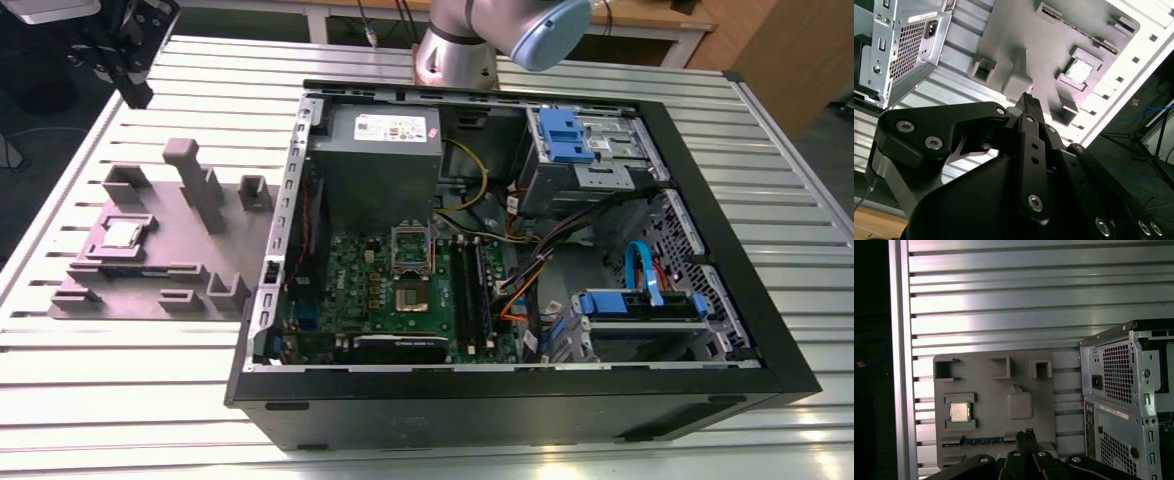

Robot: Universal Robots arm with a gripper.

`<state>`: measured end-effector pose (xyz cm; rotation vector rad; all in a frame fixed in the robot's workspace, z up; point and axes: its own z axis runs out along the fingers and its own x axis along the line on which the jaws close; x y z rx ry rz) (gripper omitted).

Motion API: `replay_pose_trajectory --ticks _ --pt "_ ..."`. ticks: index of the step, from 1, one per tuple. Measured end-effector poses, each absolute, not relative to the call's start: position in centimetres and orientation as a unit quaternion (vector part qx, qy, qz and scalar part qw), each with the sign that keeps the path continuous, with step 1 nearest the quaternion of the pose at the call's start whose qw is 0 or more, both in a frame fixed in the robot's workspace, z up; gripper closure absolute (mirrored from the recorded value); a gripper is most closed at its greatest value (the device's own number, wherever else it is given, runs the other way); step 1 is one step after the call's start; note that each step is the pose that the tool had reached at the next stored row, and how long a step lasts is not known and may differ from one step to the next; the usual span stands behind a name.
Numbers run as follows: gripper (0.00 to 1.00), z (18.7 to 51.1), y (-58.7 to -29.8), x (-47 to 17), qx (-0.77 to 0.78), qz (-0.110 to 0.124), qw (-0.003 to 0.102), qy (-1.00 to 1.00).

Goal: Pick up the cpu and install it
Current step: 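Reach for the cpu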

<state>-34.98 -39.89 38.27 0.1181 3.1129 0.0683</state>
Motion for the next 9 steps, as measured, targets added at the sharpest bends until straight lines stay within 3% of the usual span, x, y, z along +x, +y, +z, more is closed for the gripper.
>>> replay_pose_trajectory --ticks 9 --pt "0.90 38.26 -39.90 -35.35 0.038 0.022 0.013 0.999"
